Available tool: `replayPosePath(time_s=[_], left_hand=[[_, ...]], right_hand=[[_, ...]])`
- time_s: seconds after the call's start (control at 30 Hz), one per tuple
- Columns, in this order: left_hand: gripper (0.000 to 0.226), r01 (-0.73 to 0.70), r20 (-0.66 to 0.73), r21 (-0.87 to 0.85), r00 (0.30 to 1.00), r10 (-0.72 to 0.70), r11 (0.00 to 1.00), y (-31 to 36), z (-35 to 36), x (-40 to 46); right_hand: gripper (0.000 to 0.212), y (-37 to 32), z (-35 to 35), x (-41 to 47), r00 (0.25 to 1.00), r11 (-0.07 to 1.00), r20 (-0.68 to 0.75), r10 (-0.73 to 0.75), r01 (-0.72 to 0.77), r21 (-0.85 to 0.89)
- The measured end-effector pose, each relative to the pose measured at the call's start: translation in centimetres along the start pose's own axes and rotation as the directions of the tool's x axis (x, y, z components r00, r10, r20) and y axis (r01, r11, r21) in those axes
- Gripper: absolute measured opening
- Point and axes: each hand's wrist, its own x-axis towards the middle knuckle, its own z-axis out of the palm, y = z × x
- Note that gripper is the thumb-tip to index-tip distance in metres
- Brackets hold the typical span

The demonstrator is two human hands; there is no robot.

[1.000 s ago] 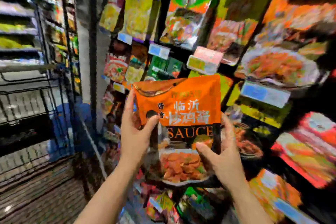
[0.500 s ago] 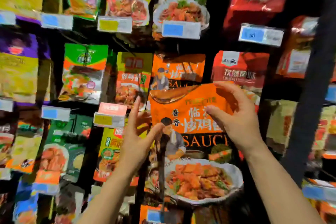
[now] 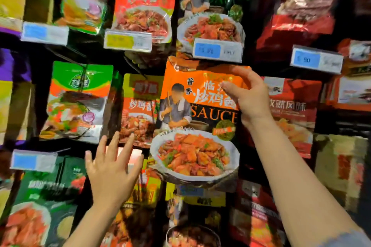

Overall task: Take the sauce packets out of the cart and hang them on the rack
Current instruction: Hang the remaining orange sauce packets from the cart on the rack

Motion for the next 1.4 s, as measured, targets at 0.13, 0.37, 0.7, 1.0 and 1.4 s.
replayPosePath(time_s=[0.13, 0.37, 0.7, 1.0, 1.4], left_hand=[[0.07, -0.013, 0.025, 0.008, 1.0, 0.012, 1.0, 0.1, -0.2, 0.0], [0.066, -0.009, 0.066, 0.028, 0.998, 0.007, 1.0, 0.0, -0.1, -0.1], [0.065, 0.005, 0.084, 0.02, 0.996, -0.007, 1.0, 0.1, -0.1, -0.2], [0.065, 0.0, 0.078, 0.007, 0.997, 0.0, 1.0, 0.1, -0.1, -0.2], [0.066, -0.024, 0.082, -0.017, 0.996, 0.025, 1.0, -0.2, -0.1, -0.2]], right_hand=[[0.039, -0.2, 0.1, 0.6, 0.999, 0.994, -0.024, 0.027, -0.024, 0.104], [0.046, -0.4, -0.7, 0.1, 0.994, 0.988, 0.028, 0.106, -0.108, 0.107], [0.041, 1.4, -0.1, 0.2, 0.997, 0.837, -0.012, -0.073, 0.054, -0.545], [0.081, 4.5, 3.4, -8.2, 0.834, 0.115, 0.521, -0.18, 0.544, -0.831], [0.083, 10.2, 3.7, -5.2, 0.861, 0.063, 0.499, -0.094, 0.506, -0.861]])
